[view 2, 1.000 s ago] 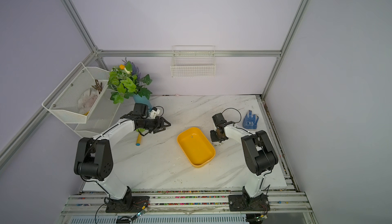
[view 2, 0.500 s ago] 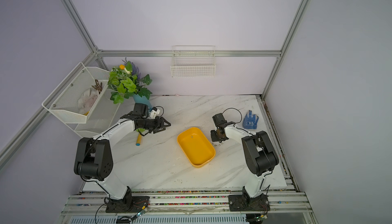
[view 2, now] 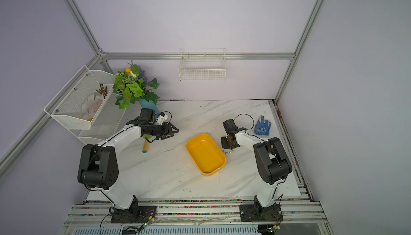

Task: Take out the screws from the storage box
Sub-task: Place the screw at the center of the board.

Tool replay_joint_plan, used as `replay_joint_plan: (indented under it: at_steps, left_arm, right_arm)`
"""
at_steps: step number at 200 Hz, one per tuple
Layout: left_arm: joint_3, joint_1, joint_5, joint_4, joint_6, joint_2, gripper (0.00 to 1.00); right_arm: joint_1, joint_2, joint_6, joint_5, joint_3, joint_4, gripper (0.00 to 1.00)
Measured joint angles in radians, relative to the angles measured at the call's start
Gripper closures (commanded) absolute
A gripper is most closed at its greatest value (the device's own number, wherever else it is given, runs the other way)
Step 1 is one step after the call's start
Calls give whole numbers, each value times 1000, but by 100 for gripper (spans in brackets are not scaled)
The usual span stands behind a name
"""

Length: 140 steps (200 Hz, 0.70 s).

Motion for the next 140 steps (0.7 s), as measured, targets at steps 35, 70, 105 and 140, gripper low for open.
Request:
replay_joint_plan:
  at_steps: [35, 70, 105, 140]
  left_arm:
    - [0, 0, 0, 0, 0, 0, 38]
    - [0, 0, 0, 0, 0, 0, 38]
    - [0, 0, 0, 0, 0, 0, 38]
    - [0, 0, 0, 0, -1, 0, 39]
  right_arm:
    - [0, 0, 0, 0, 0, -4, 77]
    - [0, -35, 3, -3, 1, -37, 77]
    - [6, -185, -15, -108, 26, -53, 76]
    - [88, -260, -37, -204, 87, -14, 69]
